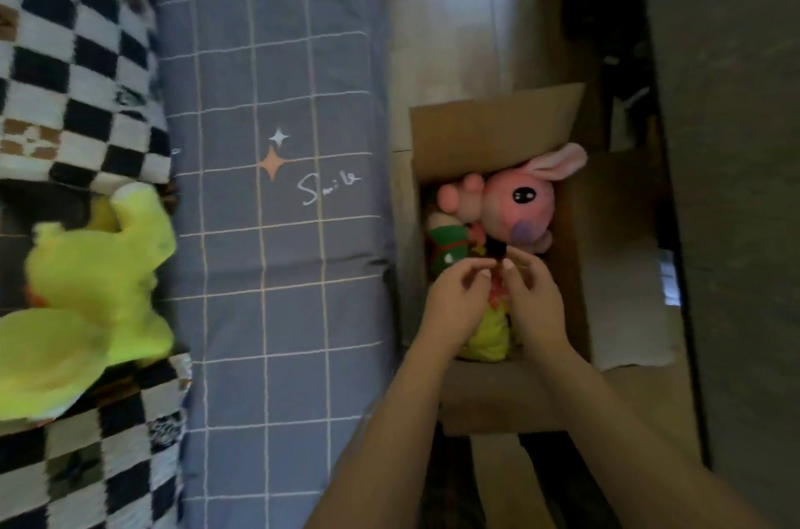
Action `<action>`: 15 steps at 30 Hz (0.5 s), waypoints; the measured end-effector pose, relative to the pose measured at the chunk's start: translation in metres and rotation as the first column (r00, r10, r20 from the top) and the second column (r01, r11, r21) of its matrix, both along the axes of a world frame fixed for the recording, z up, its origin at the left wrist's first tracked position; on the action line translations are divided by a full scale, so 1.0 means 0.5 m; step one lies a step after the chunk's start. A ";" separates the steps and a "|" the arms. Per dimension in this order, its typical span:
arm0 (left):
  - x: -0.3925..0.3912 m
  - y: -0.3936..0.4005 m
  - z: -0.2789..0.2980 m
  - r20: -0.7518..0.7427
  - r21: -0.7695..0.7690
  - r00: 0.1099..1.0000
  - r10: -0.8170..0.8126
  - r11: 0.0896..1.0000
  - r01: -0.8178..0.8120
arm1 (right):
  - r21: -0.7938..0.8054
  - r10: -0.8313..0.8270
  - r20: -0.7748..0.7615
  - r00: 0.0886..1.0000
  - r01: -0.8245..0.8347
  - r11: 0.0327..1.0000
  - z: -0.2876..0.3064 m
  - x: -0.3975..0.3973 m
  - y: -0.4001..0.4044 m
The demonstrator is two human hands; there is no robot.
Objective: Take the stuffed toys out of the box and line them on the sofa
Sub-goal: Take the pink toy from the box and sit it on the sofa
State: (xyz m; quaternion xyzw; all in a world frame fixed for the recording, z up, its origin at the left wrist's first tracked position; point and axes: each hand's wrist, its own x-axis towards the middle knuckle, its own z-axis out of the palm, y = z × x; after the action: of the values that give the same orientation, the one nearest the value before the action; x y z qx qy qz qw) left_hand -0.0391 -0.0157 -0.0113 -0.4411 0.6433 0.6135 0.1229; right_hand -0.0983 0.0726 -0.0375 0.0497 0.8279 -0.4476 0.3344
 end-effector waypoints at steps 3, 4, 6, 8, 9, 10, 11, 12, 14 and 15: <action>-0.084 0.055 -0.058 0.065 0.038 0.997 0.051 0.998 -0.054 | 0.096 0.064 0.028 0.998 -0.067 0.993 -0.059 -0.076 0.066; -0.104 0.064 -0.084 0.095 0.036 0.993 0.069 0.997 -0.073 | 0.102 0.087 0.050 0.995 -0.092 0.991 -0.082 -0.096 0.079; -0.136 0.076 -0.131 0.159 0.018 0.980 0.121 0.992 -0.125 | 0.100 0.104 0.092 0.990 -0.113 0.989 -0.128 -0.127 0.094; -0.166 0.074 -0.179 0.199 0.006 0.965 0.170 0.985 -0.174 | 0.102 0.098 0.121 0.988 -0.111 0.989 -0.178 -0.151 0.097; -0.180 0.069 -0.201 0.214 -0.008 0.962 0.168 0.985 -0.170 | 0.111 0.090 0.144 0.985 -0.107 0.988 -0.201 -0.162 0.092; -0.197 0.064 -0.237 0.224 -0.018 0.961 0.163 0.986 -0.163 | 0.117 0.076 0.167 0.983 -0.096 0.989 -0.236 -0.176 0.086; -0.218 0.057 -0.276 0.224 -0.012 0.961 0.159 0.987 -0.161 | 0.124 0.057 0.183 0.981 -0.080 0.989 -0.275 -0.190 0.078; -0.236 0.046 -0.312 0.224 0.006 0.960 0.169 0.985 -0.175 | 0.133 0.043 0.186 0.982 -0.068 0.989 -0.305 -0.204 0.069; -0.270 0.028 -0.376 0.235 0.039 0.955 0.182 0.980 -0.196 | 0.152 0.010 0.161 0.987 -0.035 0.988 -0.359 -0.226 0.052; -0.286 0.020 -0.404 0.232 0.043 0.955 0.182 0.979 -0.197 | 0.152 -0.016 0.149 0.989 -0.007 0.988 -0.387 -0.236 0.045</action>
State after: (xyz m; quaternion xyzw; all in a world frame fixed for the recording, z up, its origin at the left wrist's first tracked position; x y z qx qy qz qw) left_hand -0.1822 -0.0055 -0.2135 -0.5638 0.5592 0.5888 0.1507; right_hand -0.2163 0.0953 -0.2308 0.1103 0.8320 -0.3787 0.3901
